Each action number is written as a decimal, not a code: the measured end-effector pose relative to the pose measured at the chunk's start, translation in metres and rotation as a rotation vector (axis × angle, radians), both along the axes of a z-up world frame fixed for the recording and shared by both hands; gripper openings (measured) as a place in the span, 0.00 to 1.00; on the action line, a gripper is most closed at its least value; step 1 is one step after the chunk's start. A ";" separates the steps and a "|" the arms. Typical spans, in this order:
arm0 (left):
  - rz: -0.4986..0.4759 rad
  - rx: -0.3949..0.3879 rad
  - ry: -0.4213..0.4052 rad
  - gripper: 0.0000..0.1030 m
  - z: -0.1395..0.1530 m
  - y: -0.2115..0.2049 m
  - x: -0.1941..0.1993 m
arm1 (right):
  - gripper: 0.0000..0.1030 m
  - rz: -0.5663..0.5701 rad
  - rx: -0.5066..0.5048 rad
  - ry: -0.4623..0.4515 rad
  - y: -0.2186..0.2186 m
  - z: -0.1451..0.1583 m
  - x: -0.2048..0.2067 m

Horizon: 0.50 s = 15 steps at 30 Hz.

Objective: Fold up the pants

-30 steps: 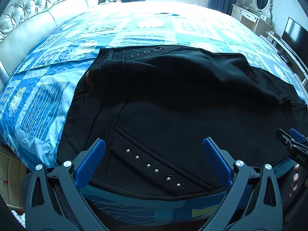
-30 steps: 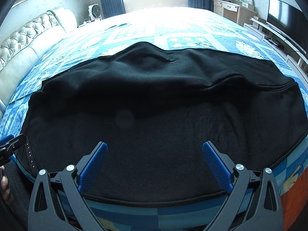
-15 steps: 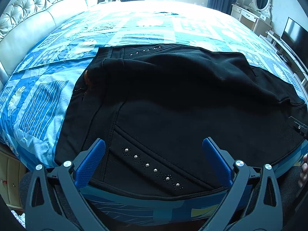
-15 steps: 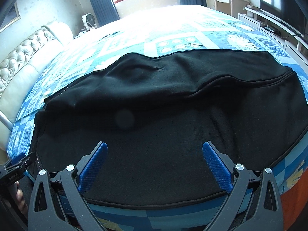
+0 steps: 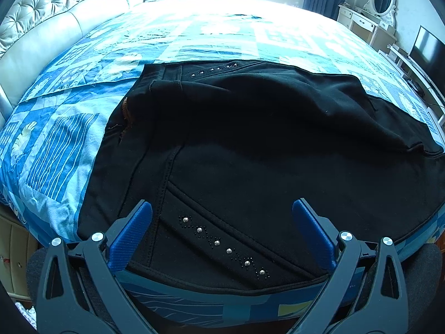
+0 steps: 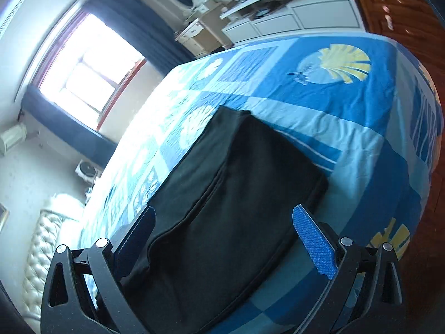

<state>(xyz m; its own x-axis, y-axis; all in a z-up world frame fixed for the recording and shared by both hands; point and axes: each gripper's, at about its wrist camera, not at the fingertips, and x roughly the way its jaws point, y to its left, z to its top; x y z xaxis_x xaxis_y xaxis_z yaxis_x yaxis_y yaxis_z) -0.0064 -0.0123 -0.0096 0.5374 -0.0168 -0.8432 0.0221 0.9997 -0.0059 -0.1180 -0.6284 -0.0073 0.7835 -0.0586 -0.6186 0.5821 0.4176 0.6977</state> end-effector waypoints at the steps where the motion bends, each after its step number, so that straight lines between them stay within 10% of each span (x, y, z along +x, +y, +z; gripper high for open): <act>1: 0.000 0.004 0.003 0.98 -0.001 -0.001 0.000 | 0.95 -0.020 0.068 -0.034 -0.010 -0.012 -0.006; 6: 0.001 0.031 0.006 0.98 -0.004 -0.006 0.000 | 0.95 -0.041 0.335 -0.206 -0.027 -0.055 -0.009; 15: 0.004 0.052 0.024 0.98 -0.005 -0.011 -0.001 | 0.94 -0.101 0.413 -0.371 -0.048 -0.062 0.024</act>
<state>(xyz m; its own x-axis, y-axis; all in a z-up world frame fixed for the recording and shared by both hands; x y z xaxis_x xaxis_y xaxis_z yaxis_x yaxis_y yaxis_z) -0.0071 -0.0229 -0.0150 0.5167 0.0295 -0.8556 0.0183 0.9988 0.0455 -0.0942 -0.6760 -0.0697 0.9559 0.0443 -0.2905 0.2898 0.0213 0.9569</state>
